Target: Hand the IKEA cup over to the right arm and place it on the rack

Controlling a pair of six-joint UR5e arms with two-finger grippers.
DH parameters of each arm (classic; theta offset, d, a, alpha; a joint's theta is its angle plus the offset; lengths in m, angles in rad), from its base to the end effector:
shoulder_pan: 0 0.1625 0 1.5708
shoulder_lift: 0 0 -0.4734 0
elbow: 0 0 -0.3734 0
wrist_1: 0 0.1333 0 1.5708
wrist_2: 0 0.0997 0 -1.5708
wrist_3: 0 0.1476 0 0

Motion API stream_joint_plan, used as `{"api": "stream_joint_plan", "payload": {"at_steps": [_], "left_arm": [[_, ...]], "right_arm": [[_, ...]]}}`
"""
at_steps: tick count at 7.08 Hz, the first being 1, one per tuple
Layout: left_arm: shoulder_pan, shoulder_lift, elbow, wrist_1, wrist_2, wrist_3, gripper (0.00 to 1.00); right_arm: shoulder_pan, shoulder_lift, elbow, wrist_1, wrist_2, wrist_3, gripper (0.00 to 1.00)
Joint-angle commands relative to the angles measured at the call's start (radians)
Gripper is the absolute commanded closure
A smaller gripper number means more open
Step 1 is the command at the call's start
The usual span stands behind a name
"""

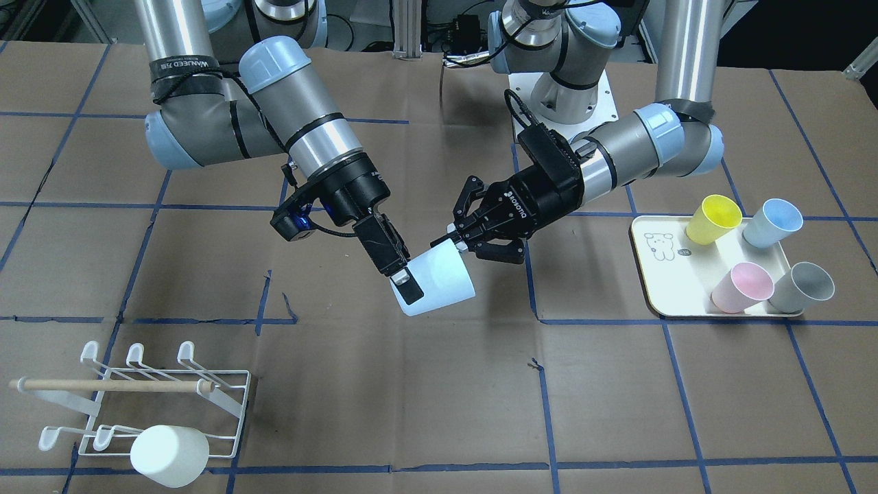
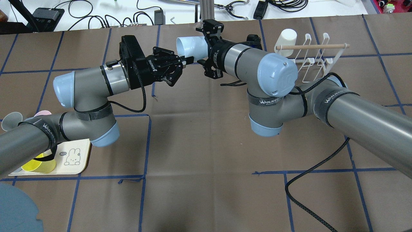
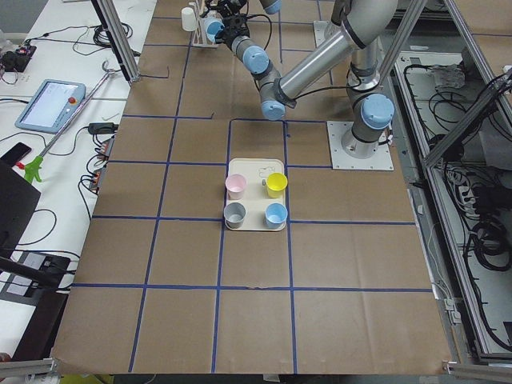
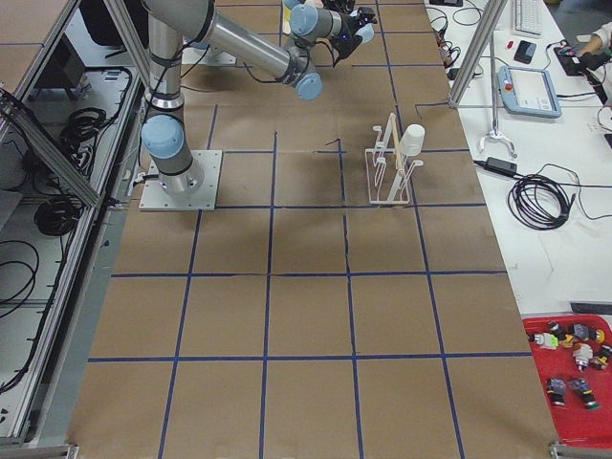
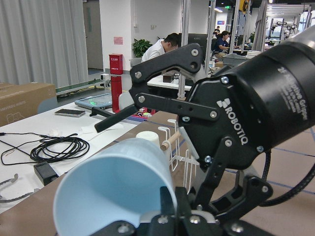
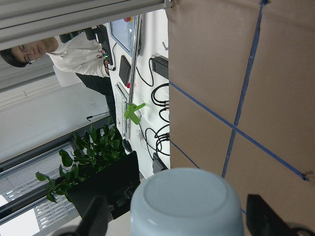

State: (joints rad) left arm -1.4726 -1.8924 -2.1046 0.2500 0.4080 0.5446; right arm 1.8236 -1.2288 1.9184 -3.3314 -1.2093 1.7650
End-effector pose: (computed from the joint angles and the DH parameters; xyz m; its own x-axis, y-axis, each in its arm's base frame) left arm -0.2185 -0.5234 0.3784 -0.4299 0.9026 0.0208 0.1952 0.1154 -0.9739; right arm 0.3336 -0.5498 0.3923 0.0422 0.5584 -0.8285 0.8356 0.4349 0.3357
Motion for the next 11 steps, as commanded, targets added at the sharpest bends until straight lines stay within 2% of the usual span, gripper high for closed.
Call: {"api": "stream_joint_plan", "payload": {"at_steps": [1,2,3,4,5,6,7,9,11], "left_arm": [[0.000,0.003,0.000,0.000,0.000,0.000,0.91],[0.000,0.004,0.000,0.000,0.000,0.000,0.91],[0.000,0.004,0.000,0.000,0.000,0.000,0.91],[0.000,0.006,0.000,0.000,0.000,-0.002,0.90],[0.000,0.006,0.001,0.000,0.000,-0.002,0.85],[0.000,0.003,0.006,0.000,0.005,-0.008,0.66],[0.000,-0.004,0.008,0.002,0.023,-0.009,0.51],[0.000,-0.002,0.009,0.000,0.026,-0.009,0.33],[0.002,0.006,0.011,0.000,0.025,-0.070,0.03]], "right_arm": [[0.006,0.005,-0.002,-0.002,-0.001,-0.001,0.01],[0.006,0.006,-0.001,-0.002,0.000,-0.001,0.10],[0.008,0.005,-0.001,-0.003,0.013,-0.002,0.31],[0.008,0.005,-0.001,-0.007,0.016,-0.002,0.48],[0.008,0.005,-0.001,-0.007,0.016,-0.002,0.57],[0.008,0.005,-0.001,-0.008,0.016,-0.004,0.59],[0.008,0.005,-0.001,-0.008,0.016,-0.004,0.59],[0.008,0.006,-0.001,-0.010,0.017,-0.004,0.59],[0.008,0.006,-0.001,-0.010,0.017,-0.004,0.59]]}}
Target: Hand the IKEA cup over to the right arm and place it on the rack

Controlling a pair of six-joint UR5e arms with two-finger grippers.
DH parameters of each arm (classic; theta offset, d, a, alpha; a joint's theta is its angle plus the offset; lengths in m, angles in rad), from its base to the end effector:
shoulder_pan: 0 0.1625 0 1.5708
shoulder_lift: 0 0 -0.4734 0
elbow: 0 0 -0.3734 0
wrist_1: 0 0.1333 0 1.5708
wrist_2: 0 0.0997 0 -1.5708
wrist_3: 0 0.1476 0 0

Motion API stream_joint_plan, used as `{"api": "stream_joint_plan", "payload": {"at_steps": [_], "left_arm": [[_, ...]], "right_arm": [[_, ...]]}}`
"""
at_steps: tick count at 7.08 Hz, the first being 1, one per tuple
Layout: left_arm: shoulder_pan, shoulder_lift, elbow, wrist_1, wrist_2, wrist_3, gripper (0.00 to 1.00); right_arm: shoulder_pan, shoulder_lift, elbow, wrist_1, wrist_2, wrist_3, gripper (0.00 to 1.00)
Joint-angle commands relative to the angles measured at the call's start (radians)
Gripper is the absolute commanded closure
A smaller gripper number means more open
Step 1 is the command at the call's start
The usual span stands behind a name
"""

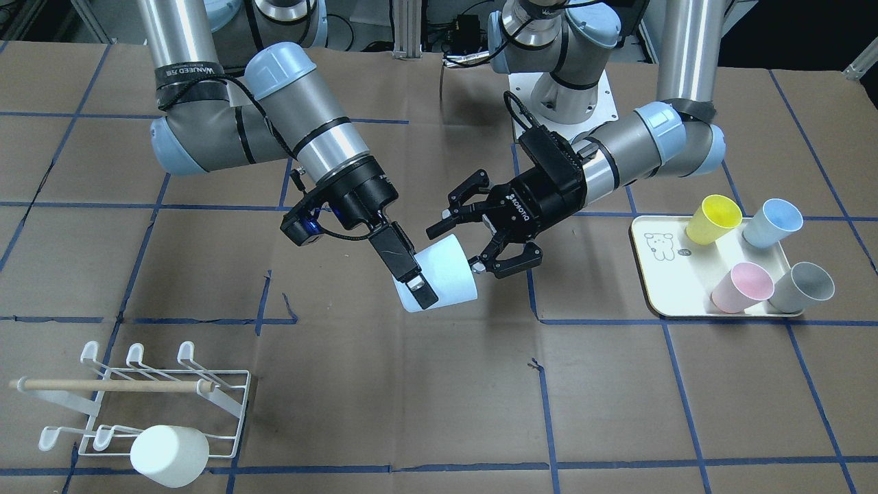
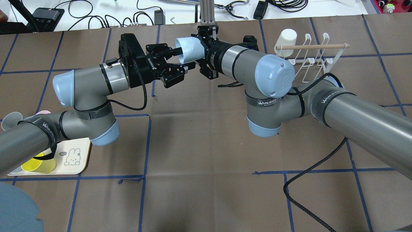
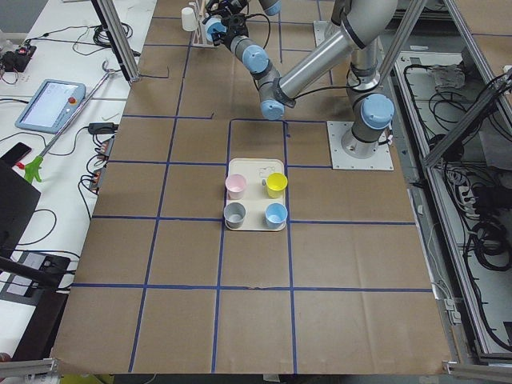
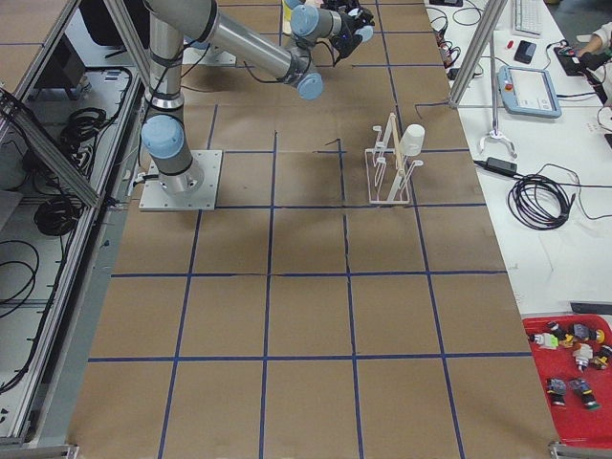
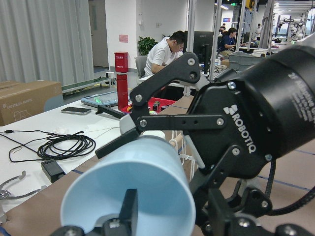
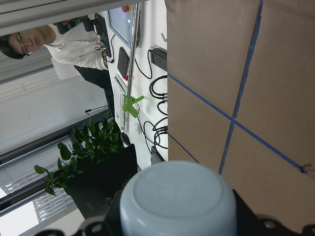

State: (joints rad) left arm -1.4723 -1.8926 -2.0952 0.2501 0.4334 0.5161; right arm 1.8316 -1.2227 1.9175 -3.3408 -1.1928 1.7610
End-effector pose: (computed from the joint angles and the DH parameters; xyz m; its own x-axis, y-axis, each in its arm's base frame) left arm -0.2163 -0.5283 0.3797 -0.4550 0.8898 0.0348 0.1947 0.1375 -0.9712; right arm 0.3404 -0.5471 0.3909 0.0335 0.5558 -0.8306 0.8228 0.4565 0.3387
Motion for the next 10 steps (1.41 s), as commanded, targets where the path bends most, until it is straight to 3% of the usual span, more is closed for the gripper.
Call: {"api": "stream_joint_plan", "payload": {"at_steps": [1,6,7,8,9,10], "left_arm": [[0.009,0.013,0.004,0.000,-0.001,-0.050,0.02],[0.159,0.036,0.001,-0.003,0.001,-0.105,0.01],[0.191,0.020,0.001,-0.006,0.013,-0.103,0.01],[0.198,0.004,0.004,-0.012,0.203,-0.103,0.01],[0.184,-0.003,0.003,-0.075,0.414,-0.106,0.01],[0.178,0.009,0.023,-0.168,0.491,-0.122,0.01]], "right_arm": [[0.000,0.000,0.000,0.000,0.001,0.000,0.59],[-0.034,0.017,-0.017,0.001,-0.002,-0.014,0.59],[-0.087,0.015,-0.020,-0.006,0.004,-0.044,0.71],[-0.156,0.005,-0.028,-0.008,0.030,-0.143,0.78],[-0.225,0.000,-0.029,-0.006,0.053,-0.407,0.81],[-0.286,-0.001,-0.032,-0.006,0.068,-0.695,0.81]]}}
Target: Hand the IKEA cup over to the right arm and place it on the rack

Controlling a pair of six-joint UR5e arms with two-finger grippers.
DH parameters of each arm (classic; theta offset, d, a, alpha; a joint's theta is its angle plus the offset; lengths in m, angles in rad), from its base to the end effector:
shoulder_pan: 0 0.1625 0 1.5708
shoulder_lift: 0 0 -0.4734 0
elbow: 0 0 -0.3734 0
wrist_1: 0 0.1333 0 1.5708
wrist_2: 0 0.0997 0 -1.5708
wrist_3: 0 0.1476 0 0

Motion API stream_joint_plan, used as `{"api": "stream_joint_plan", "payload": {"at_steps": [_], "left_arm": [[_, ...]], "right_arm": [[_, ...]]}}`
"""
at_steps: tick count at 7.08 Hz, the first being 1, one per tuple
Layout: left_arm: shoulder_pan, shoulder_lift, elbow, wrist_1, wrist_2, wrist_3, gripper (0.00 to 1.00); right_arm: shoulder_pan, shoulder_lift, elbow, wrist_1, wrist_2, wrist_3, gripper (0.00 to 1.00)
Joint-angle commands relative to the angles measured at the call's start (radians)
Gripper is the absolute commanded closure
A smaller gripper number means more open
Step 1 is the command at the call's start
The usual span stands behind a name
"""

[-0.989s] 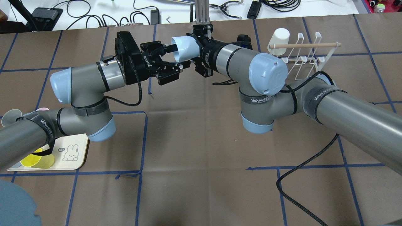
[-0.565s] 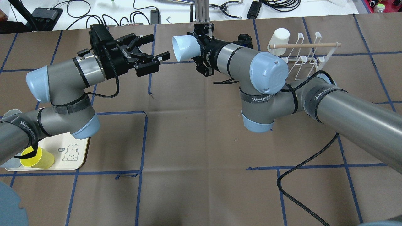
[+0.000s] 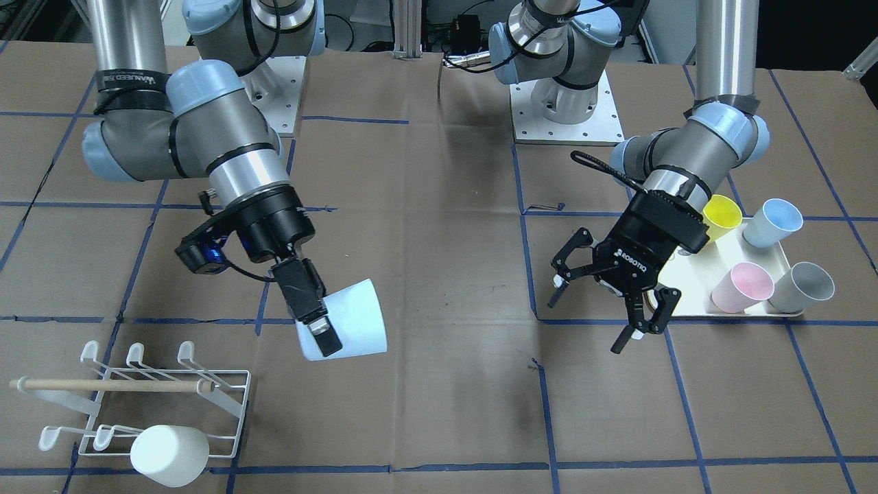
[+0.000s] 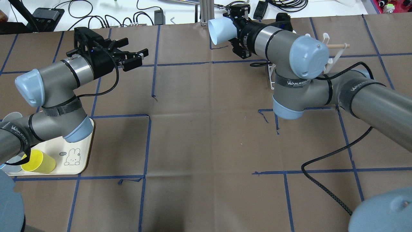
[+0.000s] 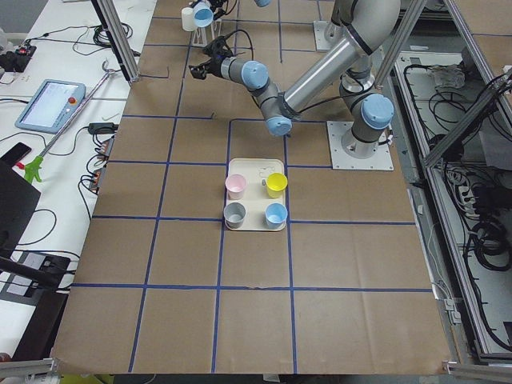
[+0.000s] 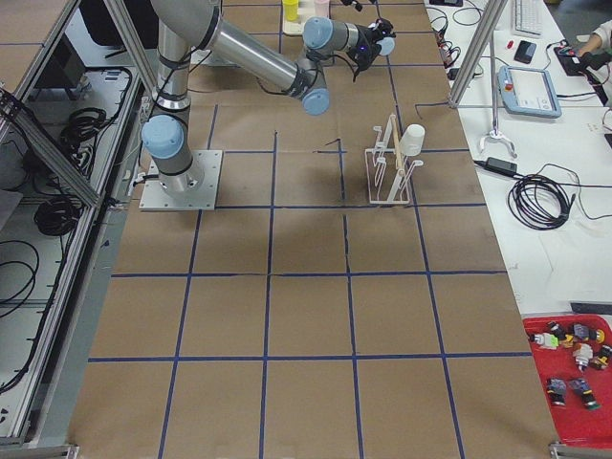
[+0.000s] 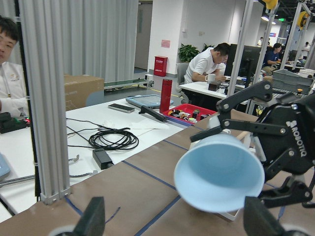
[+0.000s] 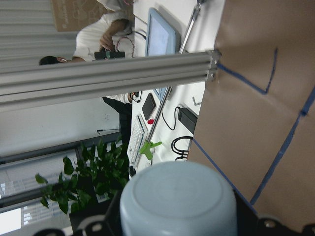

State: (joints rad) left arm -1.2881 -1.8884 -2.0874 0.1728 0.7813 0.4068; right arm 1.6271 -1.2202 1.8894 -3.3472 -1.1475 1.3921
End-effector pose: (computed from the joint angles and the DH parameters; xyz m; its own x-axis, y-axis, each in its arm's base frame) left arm -0.0775 -0.5868 0.3505 -0.8324 0.5471 0.0883 0.1721 0.4065 -0.8973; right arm 0.2285 -0.6085 0.4045 -0.1829 0.3650 -0.9129 0.8710 0.4908 0.0218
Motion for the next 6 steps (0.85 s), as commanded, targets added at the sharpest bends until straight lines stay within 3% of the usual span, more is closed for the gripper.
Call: {"api": "stream_joint_plan", "payload": {"at_steps": [1,2,3,4,6], "left_arm": [[-0.031,0.009,0.079,-0.196,0.233,-0.082,0.00],[-0.084,0.023,0.158,-0.349,0.328,-0.126,0.00],[-0.147,0.015,0.250,-0.522,0.492,-0.147,0.00],[-0.204,0.021,0.324,-0.714,0.598,-0.190,0.00],[-0.246,0.060,0.438,-1.099,0.724,-0.253,0.00]], "right_arm": [[-0.136,-0.005,-0.006,0.002,0.025,-0.590,0.81],[-0.177,-0.005,-0.007,0.005,0.028,-0.848,0.81],[-0.218,-0.005,-0.015,0.006,0.026,-1.004,0.81],[-0.249,-0.004,-0.033,0.009,0.019,-1.182,0.81],[-0.341,0.011,-0.055,0.047,0.014,-1.474,0.81]]}}
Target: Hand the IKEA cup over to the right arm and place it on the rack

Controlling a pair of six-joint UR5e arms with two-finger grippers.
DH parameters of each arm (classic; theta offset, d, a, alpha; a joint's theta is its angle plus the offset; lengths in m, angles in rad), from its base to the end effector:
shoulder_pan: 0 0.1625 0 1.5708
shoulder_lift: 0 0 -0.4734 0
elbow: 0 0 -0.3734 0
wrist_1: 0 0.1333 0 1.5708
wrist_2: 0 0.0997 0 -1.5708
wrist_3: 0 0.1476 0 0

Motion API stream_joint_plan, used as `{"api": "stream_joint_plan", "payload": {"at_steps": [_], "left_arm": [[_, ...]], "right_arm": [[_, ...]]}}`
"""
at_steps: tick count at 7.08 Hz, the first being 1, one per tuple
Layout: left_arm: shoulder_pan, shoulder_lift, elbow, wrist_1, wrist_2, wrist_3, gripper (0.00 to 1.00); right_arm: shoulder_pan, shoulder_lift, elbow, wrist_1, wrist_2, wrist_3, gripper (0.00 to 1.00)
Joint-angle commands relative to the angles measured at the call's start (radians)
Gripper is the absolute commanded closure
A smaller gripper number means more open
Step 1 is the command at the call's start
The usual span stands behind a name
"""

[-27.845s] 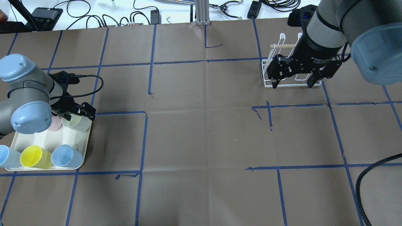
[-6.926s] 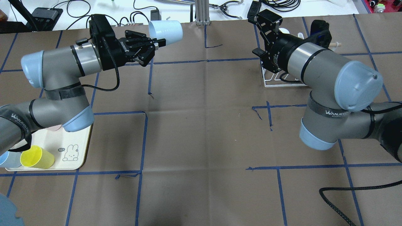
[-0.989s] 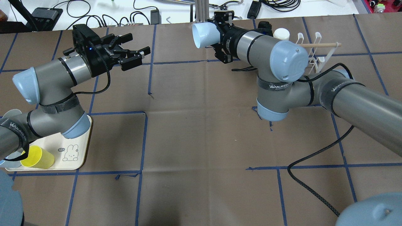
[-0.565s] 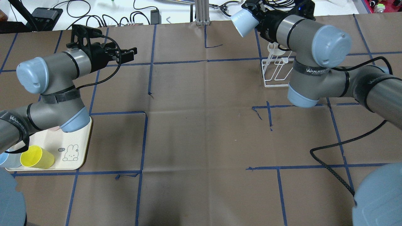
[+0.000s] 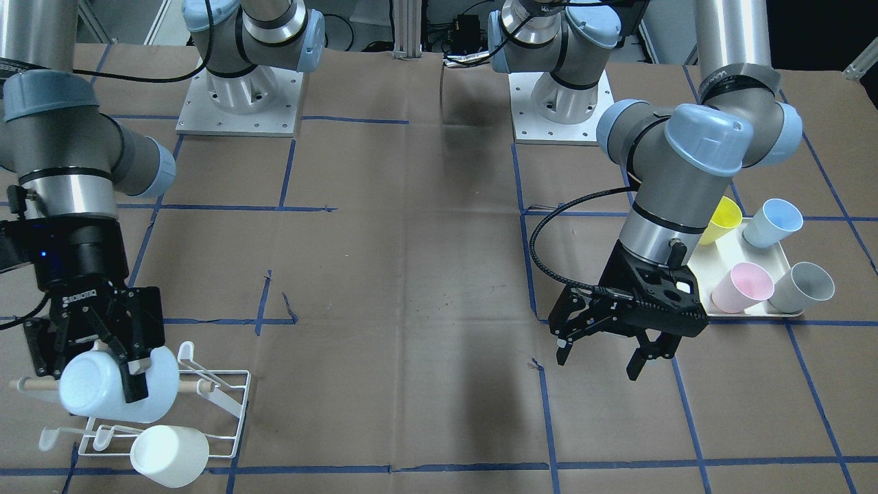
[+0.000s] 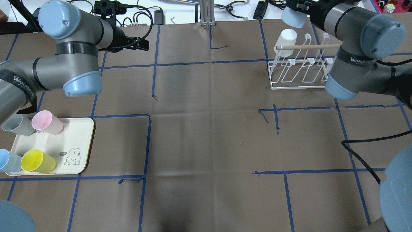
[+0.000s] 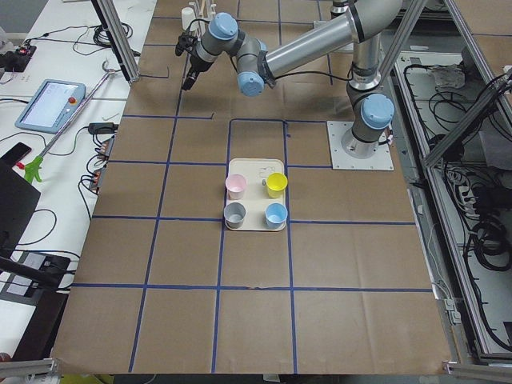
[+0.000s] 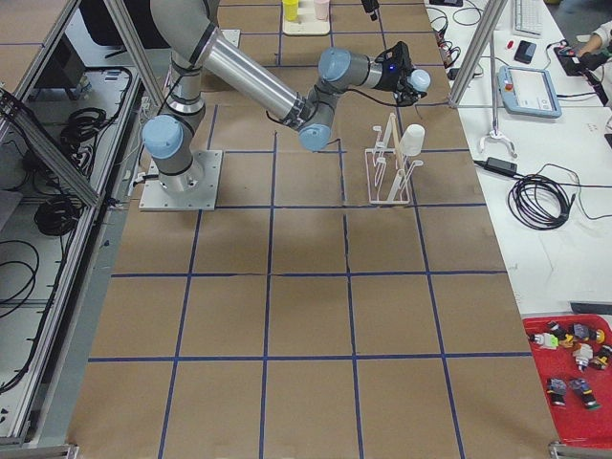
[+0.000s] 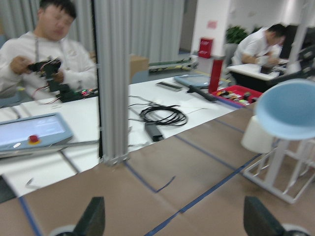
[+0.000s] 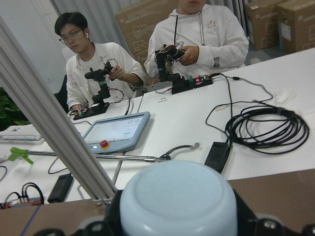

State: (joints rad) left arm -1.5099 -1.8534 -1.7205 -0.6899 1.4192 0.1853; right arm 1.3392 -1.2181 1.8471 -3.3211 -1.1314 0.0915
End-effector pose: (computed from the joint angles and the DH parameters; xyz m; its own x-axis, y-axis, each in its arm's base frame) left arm -0.1173 -0.6325 0.3724 -0.9838 0.1708 0.0538 0.1286 0.8830 -0.4513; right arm 0.0465 -0.6573 0.4188 -0.9556 -0.1258 -0.2664 0.1878 0.4362 -0.8800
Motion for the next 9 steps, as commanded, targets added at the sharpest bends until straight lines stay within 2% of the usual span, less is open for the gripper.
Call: {"api": "stream_joint_plan", "payload": {"at_steps": [1,3,4,6,9], "left_arm": [[-0.024,0.066,0.109,-0.420,0.101,-0.033,0.00],[-0.024,0.179,0.139,-0.705,0.164,-0.047,0.00],[-0.024,0.227,0.137,-0.764,0.161,-0.064,0.00],[-0.026,0.266,0.127,-0.783,0.155,-0.064,0.00],[-0.026,0.278,0.104,-0.778,0.149,-0.063,0.00]], "right_arm": [[-0.087,0.035,-0.043,0.037,-0.002,-0.250,0.81],[-0.115,0.119,-0.109,0.074,-0.002,-0.335,0.81],[-0.155,0.153,-0.112,0.075,0.001,-0.366,0.81],[-0.186,0.193,-0.102,0.072,0.012,-0.369,0.81],[-0.183,0.174,-0.075,0.067,-0.002,-0.358,0.81]]}}
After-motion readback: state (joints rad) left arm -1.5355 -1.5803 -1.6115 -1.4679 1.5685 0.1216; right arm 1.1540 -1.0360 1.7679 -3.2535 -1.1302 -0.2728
